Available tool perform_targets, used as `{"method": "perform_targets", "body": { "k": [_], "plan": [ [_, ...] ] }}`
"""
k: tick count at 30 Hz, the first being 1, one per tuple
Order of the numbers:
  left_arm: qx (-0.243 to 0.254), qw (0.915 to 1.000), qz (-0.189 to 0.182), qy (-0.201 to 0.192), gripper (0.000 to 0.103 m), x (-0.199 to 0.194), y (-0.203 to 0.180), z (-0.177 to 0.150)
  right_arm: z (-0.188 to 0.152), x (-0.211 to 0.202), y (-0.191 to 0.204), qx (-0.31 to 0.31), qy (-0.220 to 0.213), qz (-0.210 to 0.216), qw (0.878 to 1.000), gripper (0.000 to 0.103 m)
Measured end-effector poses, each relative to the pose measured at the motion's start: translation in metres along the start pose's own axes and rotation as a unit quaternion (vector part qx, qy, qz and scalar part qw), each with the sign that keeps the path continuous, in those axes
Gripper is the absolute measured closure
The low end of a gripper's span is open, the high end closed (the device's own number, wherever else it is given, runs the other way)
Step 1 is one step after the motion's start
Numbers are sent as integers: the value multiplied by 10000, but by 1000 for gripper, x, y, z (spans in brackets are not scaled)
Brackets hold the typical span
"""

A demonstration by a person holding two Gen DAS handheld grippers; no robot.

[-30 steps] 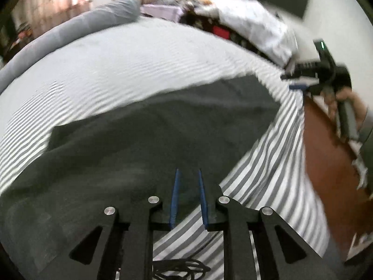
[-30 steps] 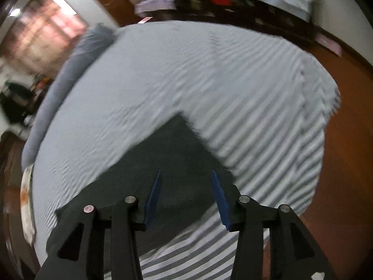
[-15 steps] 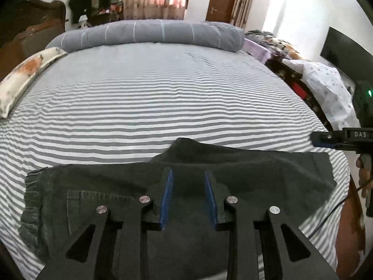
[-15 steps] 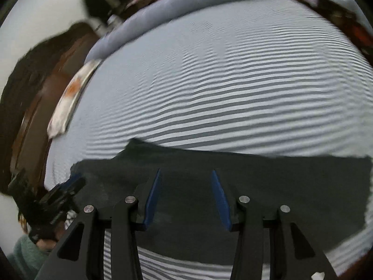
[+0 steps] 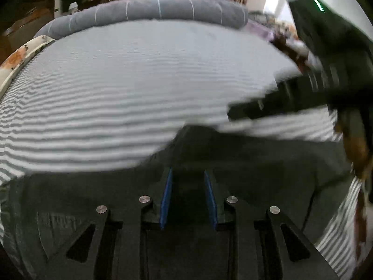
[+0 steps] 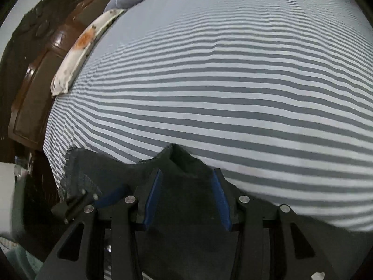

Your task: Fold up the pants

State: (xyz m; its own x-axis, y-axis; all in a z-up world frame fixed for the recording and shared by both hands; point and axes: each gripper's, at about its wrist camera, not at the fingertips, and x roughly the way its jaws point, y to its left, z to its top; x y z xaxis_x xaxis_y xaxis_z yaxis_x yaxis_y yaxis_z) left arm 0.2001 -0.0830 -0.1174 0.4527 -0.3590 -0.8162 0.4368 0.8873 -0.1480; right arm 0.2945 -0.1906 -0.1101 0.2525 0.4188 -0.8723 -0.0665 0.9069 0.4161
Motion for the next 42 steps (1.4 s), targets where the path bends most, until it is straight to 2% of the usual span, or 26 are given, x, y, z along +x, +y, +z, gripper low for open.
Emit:
{"method": "perform_targets", "body": {
  "k": [4,8,10,11,14,18,21,24,28,35,39,42],
  "plan": [
    [-182,9997,-72,139,74,6,9,-33,9,24,14,-187,251,158,9994,60],
    [-361,9991,-223,81,74,8,17,-35,13,48,17,-182,450,226,9986,64],
    [-458,9984,-328,79,75,9,25,-37,13,58,17,-140,572,304,9978,77],
    [-440,9985,-329,66,75,9,25,-38,12,63,19,-122,614,379,9973,90],
    [-354,9989,-291,-46,75,3,25,-41,11,58,26,-275,426,317,9982,97],
    [-177,9994,60,-302,75,-21,20,-48,15,27,25,-304,-179,259,9990,99],
    [-417,9990,165,27,75,-20,34,-58,27,18,18,-173,-521,66,9985,103],
    [-481,9983,285,133,75,-23,43,-69,42,17,6,96,-662,222,9975,103],
    [-438,9972,580,186,75,-30,50,-79,43,19,6,145,-529,153,9984,97],
    [-476,9959,732,244,75,-33,51,-80,-1,10,29,-246,-192,389,9988,97],
    [-551,9951,759,296,75,-39,53,-82,-11,35,32,-281,82,19,9996,97],
    [-591,9934,908,383,75,-41,58,-88,-5,53,22,-33,-32,-281,9996,100]
  ]
}}
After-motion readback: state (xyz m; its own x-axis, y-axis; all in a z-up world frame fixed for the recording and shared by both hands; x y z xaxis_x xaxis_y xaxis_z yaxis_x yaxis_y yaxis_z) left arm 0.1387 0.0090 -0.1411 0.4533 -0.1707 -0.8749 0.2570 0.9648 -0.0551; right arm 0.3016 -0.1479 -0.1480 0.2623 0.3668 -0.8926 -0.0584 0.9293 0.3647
